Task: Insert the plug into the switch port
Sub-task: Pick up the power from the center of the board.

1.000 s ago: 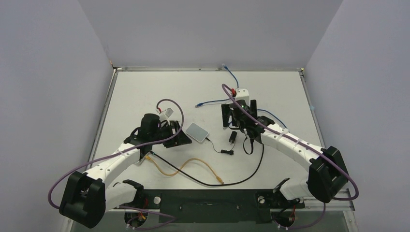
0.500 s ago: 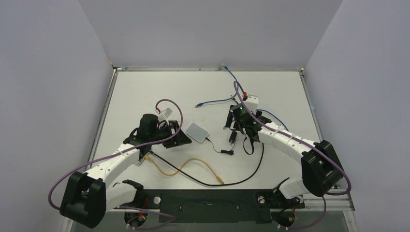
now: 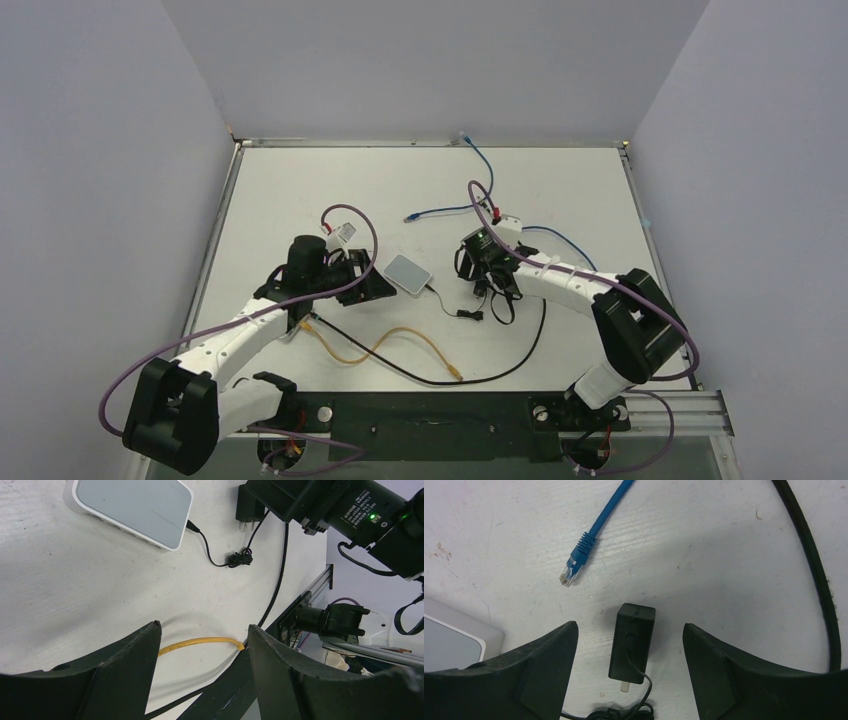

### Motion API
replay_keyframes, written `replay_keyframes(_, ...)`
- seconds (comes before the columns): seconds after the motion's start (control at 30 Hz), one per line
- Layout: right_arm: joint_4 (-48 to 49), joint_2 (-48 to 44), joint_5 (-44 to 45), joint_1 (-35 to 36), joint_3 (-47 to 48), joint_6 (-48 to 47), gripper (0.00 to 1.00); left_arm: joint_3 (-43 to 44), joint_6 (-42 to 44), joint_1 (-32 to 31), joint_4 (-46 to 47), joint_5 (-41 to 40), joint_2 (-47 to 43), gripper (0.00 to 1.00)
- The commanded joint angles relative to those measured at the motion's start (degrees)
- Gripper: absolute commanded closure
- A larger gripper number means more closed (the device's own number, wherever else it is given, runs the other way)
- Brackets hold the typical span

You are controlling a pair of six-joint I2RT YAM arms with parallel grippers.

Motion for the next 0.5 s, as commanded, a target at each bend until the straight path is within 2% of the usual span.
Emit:
replay_keyframes(0.0, 2.4, 0.9, -0.2, 0.2, -0.6, 3.1, 0.29, 0.0, 0.6, 0.5, 1.4, -0.1, -1.8, 0.39)
replay_keyframes(0.17, 3.0, 2.3, -0.3, 0.0, -0.8, 4.0, 0.40, 0.1, 0.5, 0.5, 1.1, -0.6, -1.7, 0.39)
replay_keyframes(0.23, 3.4, 3.1, -0.8, -0.1, -0.6, 4.0, 0.51, 0.2, 0.4, 0.5, 1.0, -0.6, -1.7, 0.39)
replay_keyframes(0.3, 3.9, 3.7, -1.7, -0.3, -0.4, 3.9, 0.67, 0.2, 0.4, 0.5, 0.8, -0.6, -1.7, 0.38)
replay_keyframes(0.33, 4.2, 3.8, -2.3, -0.4, -0.2, 3.8, 0.79, 0.3, 0.4, 0.5, 0.7, -0.6, -1.8, 0.39)
replay_keyframes(0.4, 4.3, 4.2, -2.7, -0.7, 0.4, 3.4, 0.94, 0.3, 0.4, 0.5, 0.6, -0.7, -1.8, 0.39)
replay_keyframes(0.47, 4.0, 4.2, -2.7, -0.9, 1.2, 3.0, 1.00, 0.3, 0.5, 0.5, 0.4, -0.8, -1.8, 0.39)
